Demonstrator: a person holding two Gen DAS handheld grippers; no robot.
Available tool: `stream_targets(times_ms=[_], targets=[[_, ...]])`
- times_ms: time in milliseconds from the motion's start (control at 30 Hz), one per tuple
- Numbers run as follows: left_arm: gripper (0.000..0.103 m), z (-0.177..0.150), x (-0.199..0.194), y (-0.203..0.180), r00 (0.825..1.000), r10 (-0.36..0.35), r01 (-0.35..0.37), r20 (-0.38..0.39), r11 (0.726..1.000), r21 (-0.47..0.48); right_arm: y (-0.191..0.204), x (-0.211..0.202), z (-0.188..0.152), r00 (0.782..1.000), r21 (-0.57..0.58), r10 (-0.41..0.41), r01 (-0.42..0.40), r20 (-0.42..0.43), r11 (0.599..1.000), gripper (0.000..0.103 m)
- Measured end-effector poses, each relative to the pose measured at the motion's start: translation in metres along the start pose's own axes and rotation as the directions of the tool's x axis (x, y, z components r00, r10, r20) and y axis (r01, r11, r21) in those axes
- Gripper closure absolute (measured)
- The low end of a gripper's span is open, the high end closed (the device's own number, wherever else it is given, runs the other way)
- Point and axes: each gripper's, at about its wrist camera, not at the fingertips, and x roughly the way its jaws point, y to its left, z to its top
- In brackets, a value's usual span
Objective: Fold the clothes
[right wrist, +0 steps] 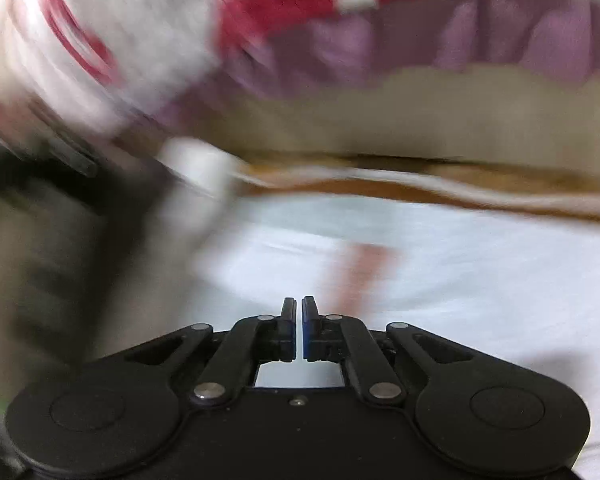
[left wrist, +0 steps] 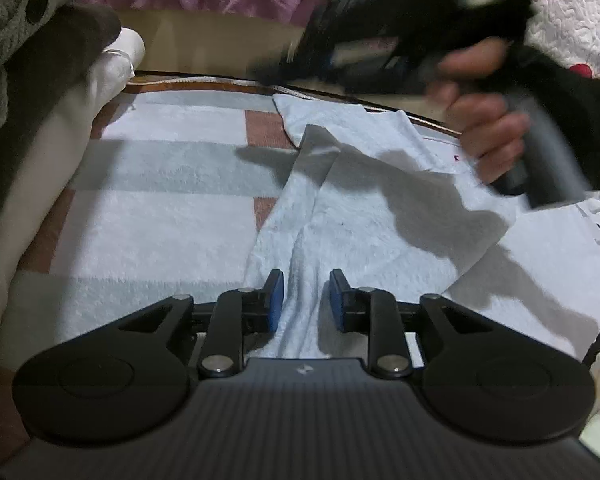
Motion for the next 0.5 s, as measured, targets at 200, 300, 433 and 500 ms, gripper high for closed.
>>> stream_targets(times_ms=[200, 300, 433, 500], targets=[[0.075, 0.002, 0.000, 0.000, 1.000, -0.028, 0.028, 0.006, 1.000, -0.004, -0.018, -0.048, -0.019, 0.994, 0.020, -0.039, 0.037, 0.102, 0.999, 0.071], [0.074, 0.003, 0.001, 0.000, 0.999, -0.045, 0.045, 0.009, 0.999, -0.011, -0.040, -0.087, -0.039, 0.969, -0.021, -0.210, 0.214, 0.133, 0.977, 0.067], [0.065, 0.016, 0.012, 0.004, 0.995, -0.096, 0.095, 0.000, 0.993, -0.074, -0.087, -0.120, -0.073, 0.955, 0.081, -0.290, 0.284, 0.069, 0.955, 0.052], [0.061, 0.025, 0.018, 0.001, 0.996, -0.086, 0.086, 0.000, 0.994, -0.061, -0.101, -0.123, -0.084, 0.957, 0.122, -0.285, 0.276, 0.057, 0.953, 0.048]])
